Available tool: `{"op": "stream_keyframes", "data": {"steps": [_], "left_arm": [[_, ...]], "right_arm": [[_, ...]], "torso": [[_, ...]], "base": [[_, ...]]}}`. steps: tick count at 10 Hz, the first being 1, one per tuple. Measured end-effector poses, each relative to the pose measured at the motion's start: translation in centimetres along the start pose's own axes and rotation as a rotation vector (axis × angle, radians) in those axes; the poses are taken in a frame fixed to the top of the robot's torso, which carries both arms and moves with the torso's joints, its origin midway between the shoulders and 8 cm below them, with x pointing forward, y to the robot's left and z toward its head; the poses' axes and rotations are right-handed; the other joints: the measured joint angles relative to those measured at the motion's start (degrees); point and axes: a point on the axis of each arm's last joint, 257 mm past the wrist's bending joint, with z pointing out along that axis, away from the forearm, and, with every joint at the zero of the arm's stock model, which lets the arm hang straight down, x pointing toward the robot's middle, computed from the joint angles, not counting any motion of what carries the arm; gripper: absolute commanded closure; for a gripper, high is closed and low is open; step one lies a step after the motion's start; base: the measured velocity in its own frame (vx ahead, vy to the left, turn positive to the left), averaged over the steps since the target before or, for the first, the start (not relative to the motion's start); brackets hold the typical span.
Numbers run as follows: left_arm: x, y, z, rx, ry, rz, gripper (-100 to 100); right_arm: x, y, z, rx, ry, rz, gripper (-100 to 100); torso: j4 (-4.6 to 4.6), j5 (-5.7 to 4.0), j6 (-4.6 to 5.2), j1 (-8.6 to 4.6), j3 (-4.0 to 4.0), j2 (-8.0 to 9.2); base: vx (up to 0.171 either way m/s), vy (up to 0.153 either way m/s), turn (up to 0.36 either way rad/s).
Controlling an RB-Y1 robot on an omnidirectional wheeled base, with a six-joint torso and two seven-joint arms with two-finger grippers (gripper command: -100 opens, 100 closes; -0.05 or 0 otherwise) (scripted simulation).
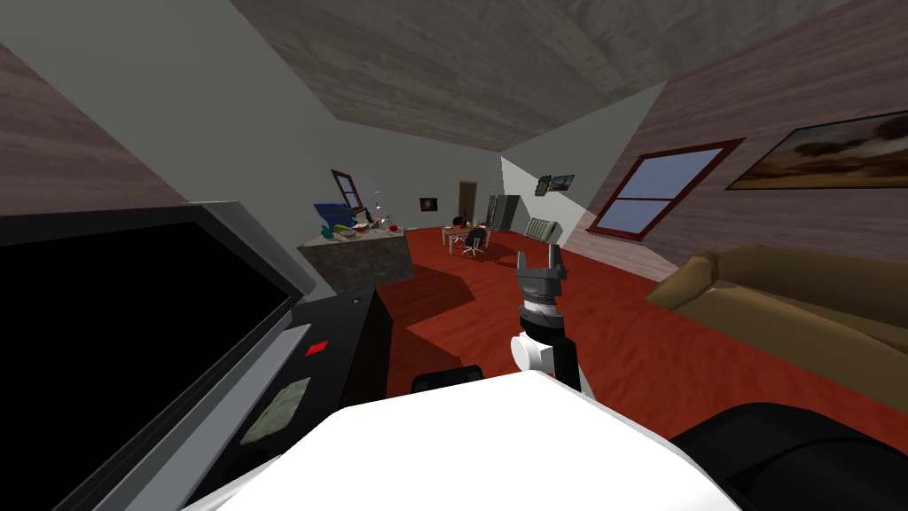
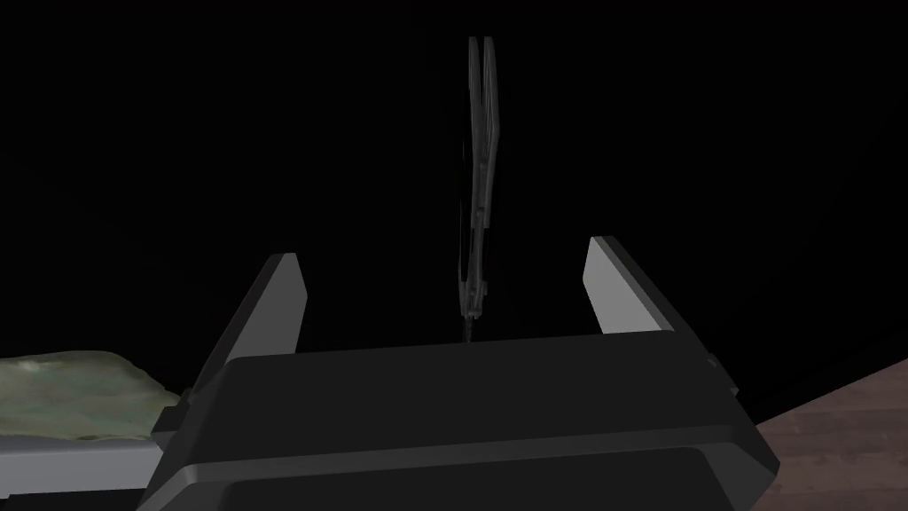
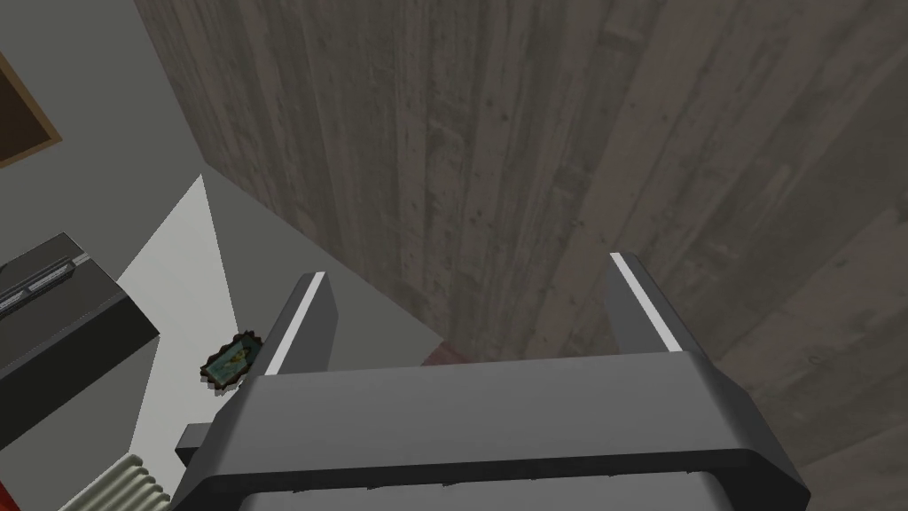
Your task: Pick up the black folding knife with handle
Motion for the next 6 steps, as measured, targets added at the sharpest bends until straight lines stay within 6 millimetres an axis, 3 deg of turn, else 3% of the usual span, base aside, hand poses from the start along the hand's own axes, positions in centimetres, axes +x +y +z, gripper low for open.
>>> {"op": "stream_keyframes", "data": {"steps": [4, 5, 6], "left_arm": [[0.31, 1.34, 0.88, -0.014, 0.000, -0.039, -100], [0.31, 1.35, 0.90, -0.014, -0.001, -0.040, 100], [0.31, 1.35, 0.90, -0.014, -0.001, -0.040, 100]], "right_arm": [[0.00, 0.00, 0.00, 0.000, 0.000, 0.000, 0], [0.00, 0.00, 0.00, 0.000, 0.000, 0.000, 0], [0.00, 0.00, 0.00, 0.000, 0.000, 0.000, 0]], "torso": [[0.00, 0.07, -0.01, 0.11, 0.00, -0.01], [-0.01, 0.09, -0.03, 0.15, -0.03, -0.05], [-0.02, 0.09, -0.02, 0.15, -0.05, -0.09]], "base": [[-0.026, 0.017, -0.078], [0.000, 0.000, 0.000], [0.000, 0.000, 0.000]]}}
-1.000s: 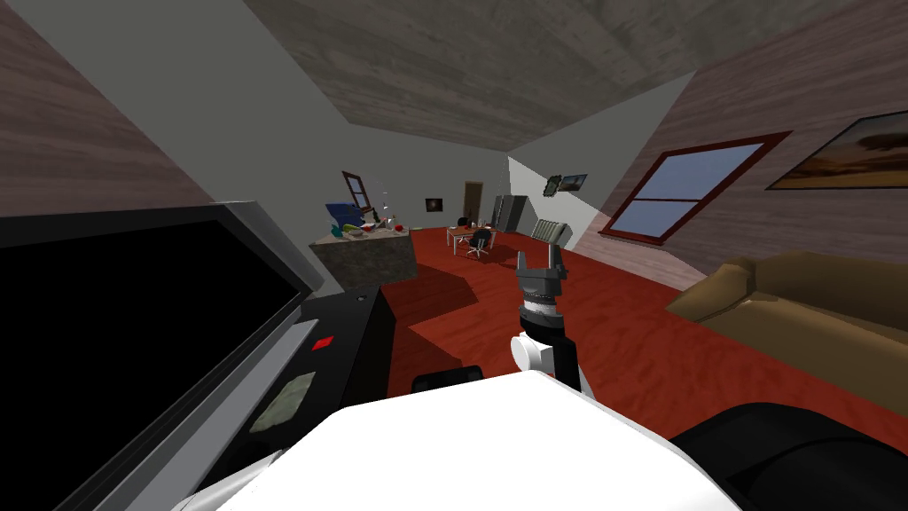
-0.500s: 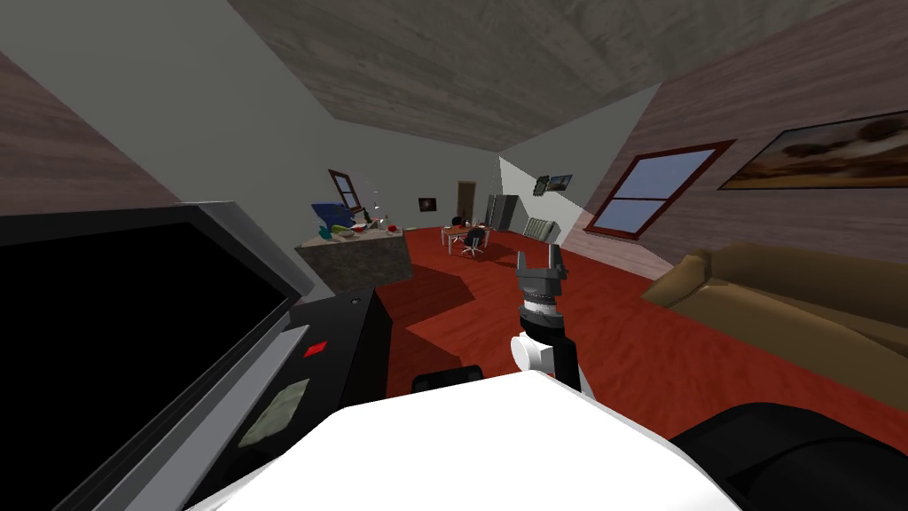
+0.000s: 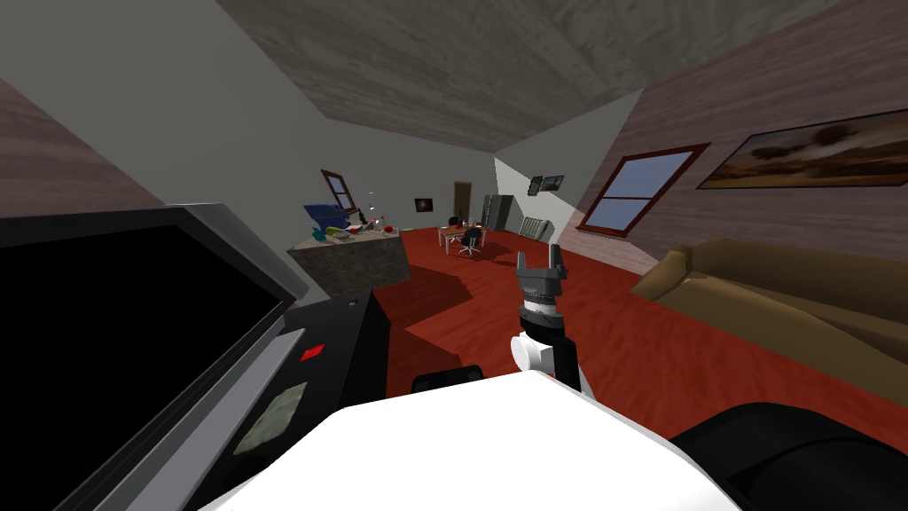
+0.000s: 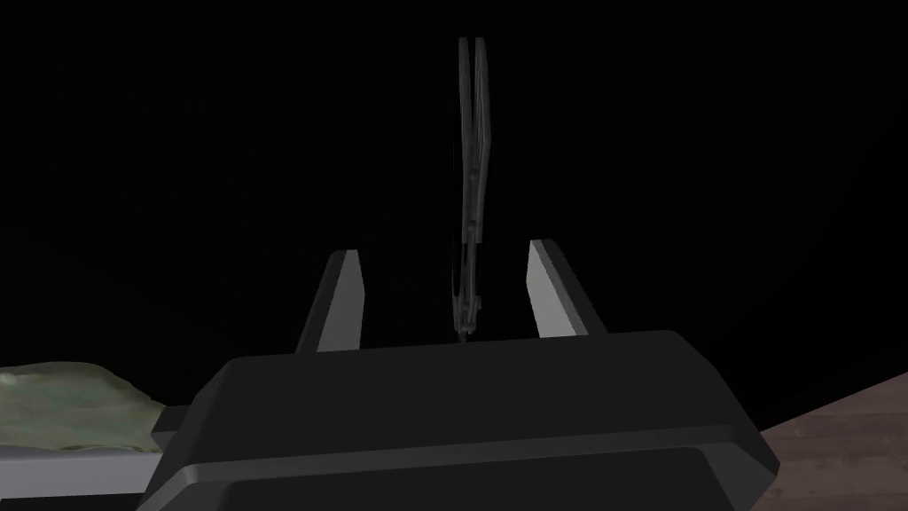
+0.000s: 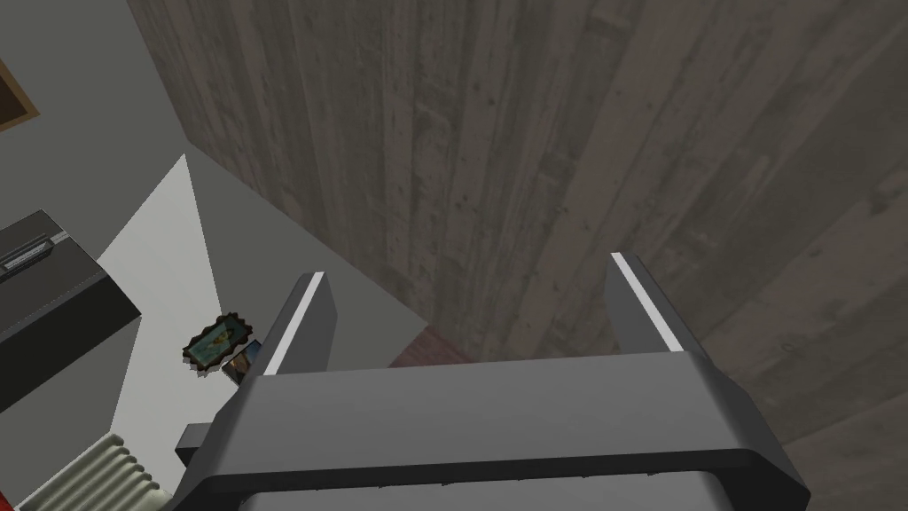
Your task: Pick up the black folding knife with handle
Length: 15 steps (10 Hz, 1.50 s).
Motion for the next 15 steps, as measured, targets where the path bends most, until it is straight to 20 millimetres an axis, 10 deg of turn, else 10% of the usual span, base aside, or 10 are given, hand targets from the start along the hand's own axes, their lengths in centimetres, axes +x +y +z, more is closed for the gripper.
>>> {"op": "stream_keyframes", "data": {"steps": [3, 4, 5, 14, 15], "left_arm": [[0.0, 0.1, 0.0, -0.002, 0.000, 0.000, 100], [0.0, 0.1, 0.0, -0.002, 0.000, 0.000, 0], [0.0, 0.1, 0.0, -0.002, 0.000, 0.000, 100], [-0.4, -2.7, -2.0, 0.031, 0.002, 0.086, 100], [-0.4, -2.7, -2.0, 0.030, 0.002, 0.088, 0]], "right_arm": [[0.0, 0.0, 0.0, 0.000, 0.000, 0.000, 0], [0.0, 0.0, 0.0, 0.000, 0.000, 0.000, 0], [0.0, 0.0, 0.0, 0.000, 0.000, 0.000, 0], [0.0, 0.0, 0.0, 0.000, 0.000, 0.000, 0], [0.0, 0.0, 0.0, 0.000, 0.000, 0.000, 0]], "torso": [[0.01, 0.01, 0.02, 0.04, -0.01, -0.03], [0.02, 0.01, 0.02, 0.04, -0.01, -0.03], [0.02, 0.01, 0.02, 0.04, -0.01, -0.03], [0.00, -0.01, 0.00, -0.05, -0.06, -0.13], [0.01, 0.00, 0.03, -0.01, -0.04, -0.09]], "base": [[0.000, 0.000, 0.000], [0.000, 0.000, 0.000], [0.022, -0.012, 0.150], [0.032, -0.020, 0.100], [0.000, 0.000, 0.000]]}}
